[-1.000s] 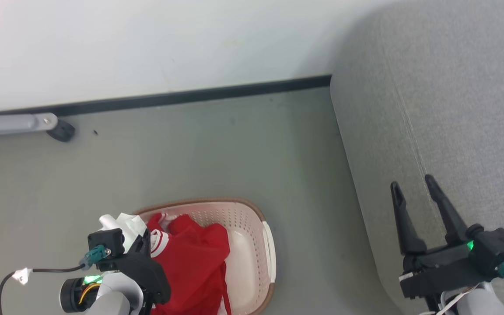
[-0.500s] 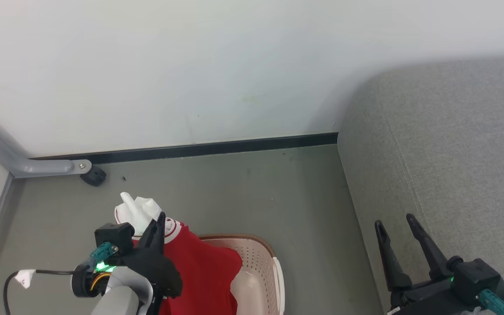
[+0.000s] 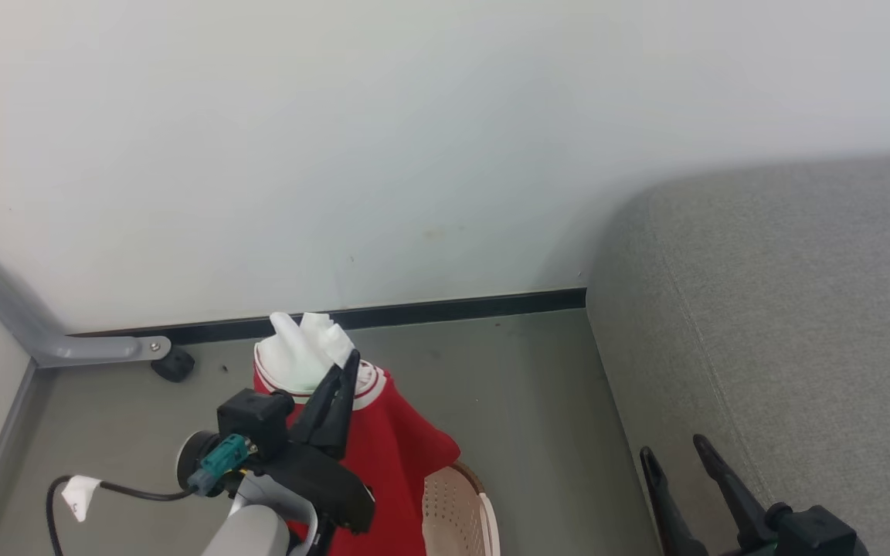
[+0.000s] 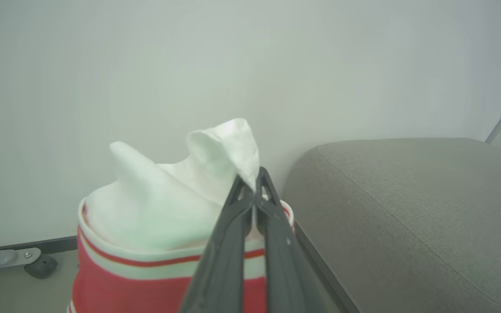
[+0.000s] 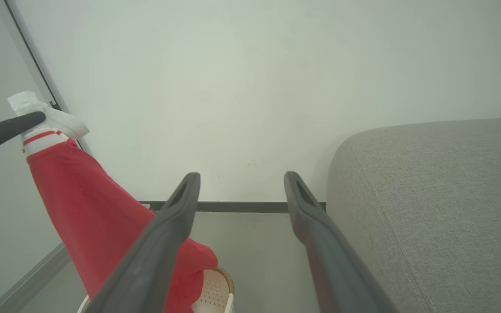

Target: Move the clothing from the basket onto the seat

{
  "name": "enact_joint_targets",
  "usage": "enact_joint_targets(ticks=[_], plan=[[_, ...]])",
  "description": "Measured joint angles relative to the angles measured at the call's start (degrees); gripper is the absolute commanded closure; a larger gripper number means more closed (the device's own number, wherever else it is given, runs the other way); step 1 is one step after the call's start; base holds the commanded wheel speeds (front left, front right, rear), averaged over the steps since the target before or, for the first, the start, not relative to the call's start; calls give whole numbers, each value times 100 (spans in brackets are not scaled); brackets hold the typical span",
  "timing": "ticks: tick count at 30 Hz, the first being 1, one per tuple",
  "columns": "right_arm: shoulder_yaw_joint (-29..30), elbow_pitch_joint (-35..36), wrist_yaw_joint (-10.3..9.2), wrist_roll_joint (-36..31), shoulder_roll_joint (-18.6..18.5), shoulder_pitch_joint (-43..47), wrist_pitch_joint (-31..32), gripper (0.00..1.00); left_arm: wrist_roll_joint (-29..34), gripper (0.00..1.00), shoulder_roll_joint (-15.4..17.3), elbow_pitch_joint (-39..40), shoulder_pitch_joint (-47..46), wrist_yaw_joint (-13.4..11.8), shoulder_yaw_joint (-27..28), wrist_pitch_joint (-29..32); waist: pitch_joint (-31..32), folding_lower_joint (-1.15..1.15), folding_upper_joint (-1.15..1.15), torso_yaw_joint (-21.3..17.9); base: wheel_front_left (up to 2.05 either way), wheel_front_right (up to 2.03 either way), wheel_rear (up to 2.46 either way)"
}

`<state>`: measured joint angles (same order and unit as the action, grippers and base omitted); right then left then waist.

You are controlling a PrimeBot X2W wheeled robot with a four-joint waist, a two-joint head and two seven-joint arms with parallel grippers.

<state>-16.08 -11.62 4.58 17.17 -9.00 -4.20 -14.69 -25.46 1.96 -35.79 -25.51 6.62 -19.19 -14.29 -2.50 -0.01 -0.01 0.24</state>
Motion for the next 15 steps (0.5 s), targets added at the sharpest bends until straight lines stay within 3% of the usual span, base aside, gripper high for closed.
enact_joint_targets(ticks=[15], plan=[[-523, 216, 108, 15, 129, 371, 109, 0, -31, 100, 33, 1585, 596, 45, -1076, 249, 268, 1, 1, -68, 0, 0, 0]])
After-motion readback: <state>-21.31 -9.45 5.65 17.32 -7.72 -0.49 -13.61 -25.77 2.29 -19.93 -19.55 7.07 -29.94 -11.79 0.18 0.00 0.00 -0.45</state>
